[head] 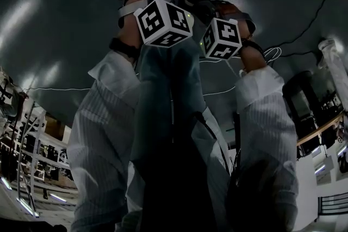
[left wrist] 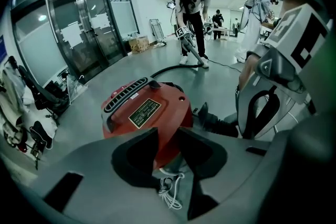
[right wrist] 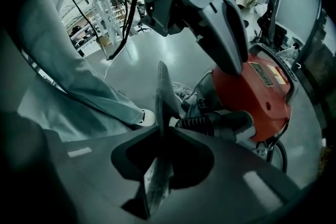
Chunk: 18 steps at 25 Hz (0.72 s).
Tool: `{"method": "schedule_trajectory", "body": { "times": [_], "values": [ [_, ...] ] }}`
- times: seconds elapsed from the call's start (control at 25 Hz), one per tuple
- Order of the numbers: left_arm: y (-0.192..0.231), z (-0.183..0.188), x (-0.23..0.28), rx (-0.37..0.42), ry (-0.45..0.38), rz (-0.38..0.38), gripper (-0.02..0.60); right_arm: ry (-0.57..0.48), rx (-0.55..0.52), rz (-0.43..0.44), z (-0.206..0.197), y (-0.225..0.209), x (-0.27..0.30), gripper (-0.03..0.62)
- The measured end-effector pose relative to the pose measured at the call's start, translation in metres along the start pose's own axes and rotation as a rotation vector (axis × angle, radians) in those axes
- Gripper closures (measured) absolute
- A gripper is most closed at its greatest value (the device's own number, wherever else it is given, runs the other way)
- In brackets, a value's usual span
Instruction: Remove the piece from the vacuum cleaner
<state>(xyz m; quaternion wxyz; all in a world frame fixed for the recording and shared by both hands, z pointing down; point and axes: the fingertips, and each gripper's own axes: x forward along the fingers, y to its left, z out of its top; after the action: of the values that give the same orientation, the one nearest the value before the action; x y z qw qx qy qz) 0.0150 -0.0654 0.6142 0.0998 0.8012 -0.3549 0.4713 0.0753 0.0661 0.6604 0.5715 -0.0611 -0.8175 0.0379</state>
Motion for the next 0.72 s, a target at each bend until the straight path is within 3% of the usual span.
{"method": "schedule_trajectory", "body": {
  "times": [0.2, 0.36, 0.52, 0.6, 0.72],
  "values": [
    [-0.003, -0.003, 0.004, -0.011, -0.008, 0.006, 0.463, 0.021, -0.056, 0.129, -0.005, 0.051, 0.013, 0.572],
    [-0.002, 0.004, -0.008, -0.08, -0.035, 0.011, 0.463, -0.03, 0.173, 0.069, -0.001, 0.05, -0.001, 0.572],
    [0.032, 0.02, -0.077, -0.281, -0.136, 0.077, 0.488, -0.137, 0.393, 0.008, 0.028, 0.029, -0.048, 0.571],
    [0.058, 0.026, -0.123, -0.401, -0.195, 0.126, 0.548, -0.209, 0.469, -0.024, 0.052, 0.017, -0.08, 0.571],
    [0.082, 0.036, -0.199, -0.559, -0.275, 0.152, 0.574, -0.344, 0.554, -0.074, 0.097, 0.008, -0.14, 0.571]
  ]
}}
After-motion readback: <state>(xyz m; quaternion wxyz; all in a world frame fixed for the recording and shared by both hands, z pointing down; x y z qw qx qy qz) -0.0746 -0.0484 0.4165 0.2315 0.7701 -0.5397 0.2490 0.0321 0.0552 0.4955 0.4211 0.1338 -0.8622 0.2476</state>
